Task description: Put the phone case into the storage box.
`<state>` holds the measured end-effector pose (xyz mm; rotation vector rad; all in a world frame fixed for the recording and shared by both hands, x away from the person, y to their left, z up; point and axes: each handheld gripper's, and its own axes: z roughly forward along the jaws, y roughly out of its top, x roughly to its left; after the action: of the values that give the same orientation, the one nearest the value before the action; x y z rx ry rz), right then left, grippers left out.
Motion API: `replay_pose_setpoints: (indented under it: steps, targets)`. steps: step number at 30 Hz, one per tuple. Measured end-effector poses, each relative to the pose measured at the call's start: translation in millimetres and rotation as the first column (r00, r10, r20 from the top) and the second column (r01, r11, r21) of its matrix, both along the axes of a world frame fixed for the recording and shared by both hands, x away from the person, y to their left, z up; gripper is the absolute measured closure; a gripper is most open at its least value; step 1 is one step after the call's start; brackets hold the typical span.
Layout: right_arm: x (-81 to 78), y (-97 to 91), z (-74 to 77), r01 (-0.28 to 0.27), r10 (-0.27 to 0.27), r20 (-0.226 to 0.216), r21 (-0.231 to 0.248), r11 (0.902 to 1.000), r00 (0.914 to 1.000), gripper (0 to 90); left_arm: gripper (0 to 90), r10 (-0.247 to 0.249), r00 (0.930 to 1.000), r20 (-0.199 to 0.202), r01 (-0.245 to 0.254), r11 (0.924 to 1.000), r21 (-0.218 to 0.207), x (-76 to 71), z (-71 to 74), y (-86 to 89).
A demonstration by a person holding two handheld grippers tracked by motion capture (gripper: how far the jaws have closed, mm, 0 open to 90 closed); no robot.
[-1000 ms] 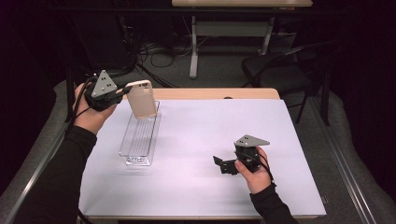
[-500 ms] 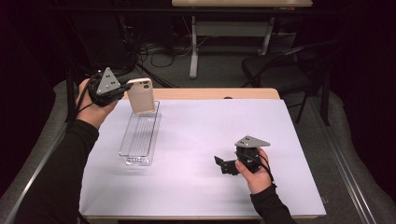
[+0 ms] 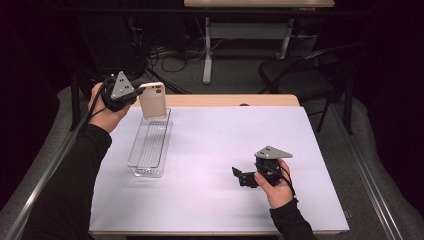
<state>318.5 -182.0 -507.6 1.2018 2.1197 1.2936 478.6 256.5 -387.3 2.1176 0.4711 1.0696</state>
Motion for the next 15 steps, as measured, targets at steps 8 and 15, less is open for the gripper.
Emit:
replay_pose_setpoints:
  steps: [8,15]
  targets:
    - [-1.6,-4.9,-0.9,0.011,-0.011,-0.003,0.003,0.9999,0.9999,0.0,78.6,0.016,0.9998,-0.013,-0.016,0.9998,0.009,9.9,-7.8,-2.4]
    - [-2.8,-8.7,-1.6,0.009,-0.009,-0.001,0.007,0.9999,1.0,0.0,78.6,0.025,0.9996,-0.016,-0.025,0.9996,0.009,16.4,-12.9,-2.4]
